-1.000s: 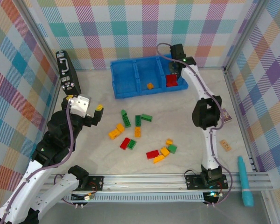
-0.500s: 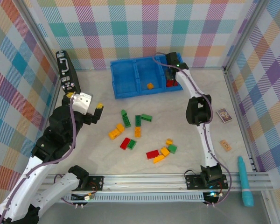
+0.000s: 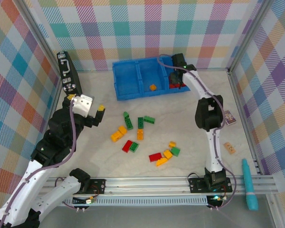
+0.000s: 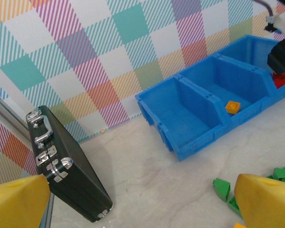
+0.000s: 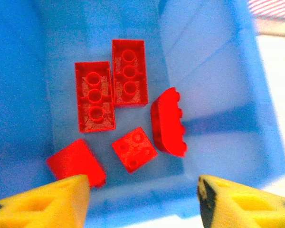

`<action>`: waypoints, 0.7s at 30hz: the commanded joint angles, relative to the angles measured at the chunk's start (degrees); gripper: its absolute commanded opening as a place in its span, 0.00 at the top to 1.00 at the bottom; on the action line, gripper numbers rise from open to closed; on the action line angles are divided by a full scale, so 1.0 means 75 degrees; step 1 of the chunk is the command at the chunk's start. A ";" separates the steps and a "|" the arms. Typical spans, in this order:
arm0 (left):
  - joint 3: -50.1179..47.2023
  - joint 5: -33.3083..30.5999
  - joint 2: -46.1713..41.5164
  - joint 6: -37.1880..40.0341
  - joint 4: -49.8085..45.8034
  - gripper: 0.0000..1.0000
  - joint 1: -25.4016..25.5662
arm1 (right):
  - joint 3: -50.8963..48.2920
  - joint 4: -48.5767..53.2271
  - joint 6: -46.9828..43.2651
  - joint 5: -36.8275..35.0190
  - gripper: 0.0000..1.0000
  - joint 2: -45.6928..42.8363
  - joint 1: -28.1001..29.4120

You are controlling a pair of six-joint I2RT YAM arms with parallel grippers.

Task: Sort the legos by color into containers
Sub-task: Place the lego in the container, then pick up the lego from the center of the table.

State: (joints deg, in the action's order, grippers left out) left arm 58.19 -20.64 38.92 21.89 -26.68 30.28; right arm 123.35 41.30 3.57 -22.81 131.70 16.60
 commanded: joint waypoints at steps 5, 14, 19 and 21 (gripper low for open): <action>-0.0337 0.0316 -0.0402 -0.0141 0.0427 0.00 0.0064 | -0.2867 -0.0895 0.0101 0.0923 0.28 -0.2743 0.0455; -0.0385 0.0819 -0.0589 -0.0432 0.0459 0.00 0.0064 | -0.4738 -0.1652 -0.0630 0.4160 0.21 -0.3320 0.1703; -0.0462 0.0877 -0.0788 -0.0468 0.0524 0.00 0.0064 | -0.4965 -0.1831 -0.1536 0.4097 0.20 -0.2938 0.2429; -0.0372 0.0945 -0.0762 -0.0469 0.0410 0.00 0.0064 | -0.4907 -0.1736 -0.1731 0.3979 0.21 -0.2707 0.2536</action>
State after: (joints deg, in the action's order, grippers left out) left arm 54.98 -15.18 33.80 19.11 -24.88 30.30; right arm 86.56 29.36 -4.58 5.48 109.75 35.35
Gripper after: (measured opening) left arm 0.999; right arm 0.795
